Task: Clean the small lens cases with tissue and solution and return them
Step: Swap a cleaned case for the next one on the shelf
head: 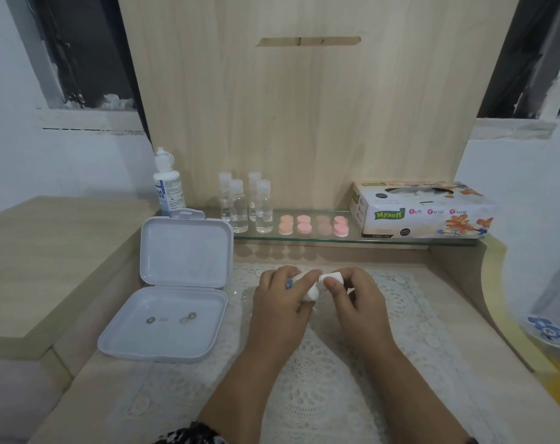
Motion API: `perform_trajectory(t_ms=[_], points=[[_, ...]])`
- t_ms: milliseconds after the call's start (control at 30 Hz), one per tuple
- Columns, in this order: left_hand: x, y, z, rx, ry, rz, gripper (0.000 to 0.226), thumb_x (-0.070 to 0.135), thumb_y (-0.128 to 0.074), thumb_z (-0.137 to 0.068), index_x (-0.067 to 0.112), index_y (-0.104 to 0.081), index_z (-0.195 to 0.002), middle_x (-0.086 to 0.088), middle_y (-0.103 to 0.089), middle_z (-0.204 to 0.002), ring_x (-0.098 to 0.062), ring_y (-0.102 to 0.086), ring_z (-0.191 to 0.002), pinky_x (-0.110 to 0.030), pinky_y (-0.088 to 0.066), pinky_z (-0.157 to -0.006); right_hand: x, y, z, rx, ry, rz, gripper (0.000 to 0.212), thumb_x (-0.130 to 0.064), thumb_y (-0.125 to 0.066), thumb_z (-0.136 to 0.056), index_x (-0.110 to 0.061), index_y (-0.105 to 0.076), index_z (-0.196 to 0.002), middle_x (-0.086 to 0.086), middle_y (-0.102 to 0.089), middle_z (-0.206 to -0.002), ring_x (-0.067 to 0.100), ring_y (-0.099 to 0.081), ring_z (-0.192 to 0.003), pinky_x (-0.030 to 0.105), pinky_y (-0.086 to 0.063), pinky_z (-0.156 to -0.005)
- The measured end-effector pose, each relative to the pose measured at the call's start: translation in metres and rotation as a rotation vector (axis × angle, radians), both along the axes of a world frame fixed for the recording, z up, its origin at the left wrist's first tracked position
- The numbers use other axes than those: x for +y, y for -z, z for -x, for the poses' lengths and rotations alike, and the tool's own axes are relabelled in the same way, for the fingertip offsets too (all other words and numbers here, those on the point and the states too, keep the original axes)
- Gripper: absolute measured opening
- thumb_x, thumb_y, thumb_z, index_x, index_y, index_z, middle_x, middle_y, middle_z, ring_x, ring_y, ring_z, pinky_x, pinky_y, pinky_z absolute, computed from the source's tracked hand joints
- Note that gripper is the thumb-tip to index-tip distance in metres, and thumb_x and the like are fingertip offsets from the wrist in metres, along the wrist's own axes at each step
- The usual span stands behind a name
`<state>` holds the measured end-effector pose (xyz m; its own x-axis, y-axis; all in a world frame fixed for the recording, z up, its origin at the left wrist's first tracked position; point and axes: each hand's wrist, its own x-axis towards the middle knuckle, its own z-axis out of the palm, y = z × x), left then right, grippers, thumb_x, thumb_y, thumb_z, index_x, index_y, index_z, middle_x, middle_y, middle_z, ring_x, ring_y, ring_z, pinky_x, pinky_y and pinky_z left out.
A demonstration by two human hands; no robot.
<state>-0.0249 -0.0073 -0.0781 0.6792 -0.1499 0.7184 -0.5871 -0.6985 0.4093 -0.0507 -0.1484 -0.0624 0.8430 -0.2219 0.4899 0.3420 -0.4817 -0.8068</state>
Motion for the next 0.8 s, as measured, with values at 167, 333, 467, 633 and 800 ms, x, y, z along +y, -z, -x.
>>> perform_trajectory(t_ms=[167,333,467,633,800], points=[[-0.0018,0.0008,0.0018,-0.048,-0.019,-0.024,0.054,0.014,-0.075,-0.075,0.038,-0.055,-0.119,0.003,-0.057,-0.109,-0.016,-0.043,-0.099,-0.04,-0.05,-0.072,0.0006,-0.0023,0.0024,0.034,0.022,-0.018,0.022,-0.037,-0.058,-0.093,-0.024,-0.055,-0.075,-0.009,-0.055,-0.076,0.001,-0.049,-0.067,0.016,-0.036,-0.06],[0.0005,0.0022,-0.0018,-0.05,-0.061,-0.028,0.061,0.013,-0.079,-0.07,0.039,-0.054,-0.118,0.002,-0.057,-0.109,-0.018,-0.043,-0.099,-0.042,-0.051,-0.07,0.0007,-0.0004,0.0055,0.006,-0.028,0.037,0.013,-0.036,-0.053,-0.095,-0.042,-0.057,-0.106,-0.024,-0.06,-0.101,-0.003,-0.057,-0.089,0.008,-0.041,-0.069],[0.0001,0.0033,-0.0017,-0.07,-0.057,-0.037,0.062,0.012,-0.081,-0.068,0.038,-0.055,-0.118,0.003,-0.057,-0.108,-0.017,-0.043,-0.098,-0.039,-0.05,-0.07,0.0003,-0.0024,0.0067,-0.022,0.01,0.06,0.018,-0.027,-0.057,-0.095,-0.043,-0.056,-0.09,-0.022,-0.062,-0.092,-0.002,-0.056,-0.086,0.008,-0.039,-0.068],[-0.0017,0.0033,0.0002,-0.072,-0.057,-0.049,0.063,0.012,-0.081,-0.068,0.039,-0.053,-0.118,0.004,-0.057,-0.107,-0.016,-0.043,-0.097,-0.037,-0.05,-0.071,0.0002,-0.0028,0.0061,-0.009,0.024,0.053,0.007,-0.032,-0.056,-0.093,-0.029,-0.06,-0.09,-0.015,-0.062,-0.088,-0.002,-0.055,-0.083,0.008,-0.039,-0.066],[-0.0016,0.0032,0.0,-0.073,-0.068,-0.042,0.061,0.013,-0.08,-0.07,0.04,-0.053,-0.118,0.005,-0.057,-0.107,-0.015,-0.043,-0.098,-0.037,-0.049,-0.071,0.0001,0.0004,0.0036,-0.051,0.015,0.093,0.007,-0.024,-0.055,-0.096,-0.03,-0.059,-0.094,-0.018,-0.06,-0.092,-0.006,-0.054,-0.088,0.005,-0.038,-0.07]])
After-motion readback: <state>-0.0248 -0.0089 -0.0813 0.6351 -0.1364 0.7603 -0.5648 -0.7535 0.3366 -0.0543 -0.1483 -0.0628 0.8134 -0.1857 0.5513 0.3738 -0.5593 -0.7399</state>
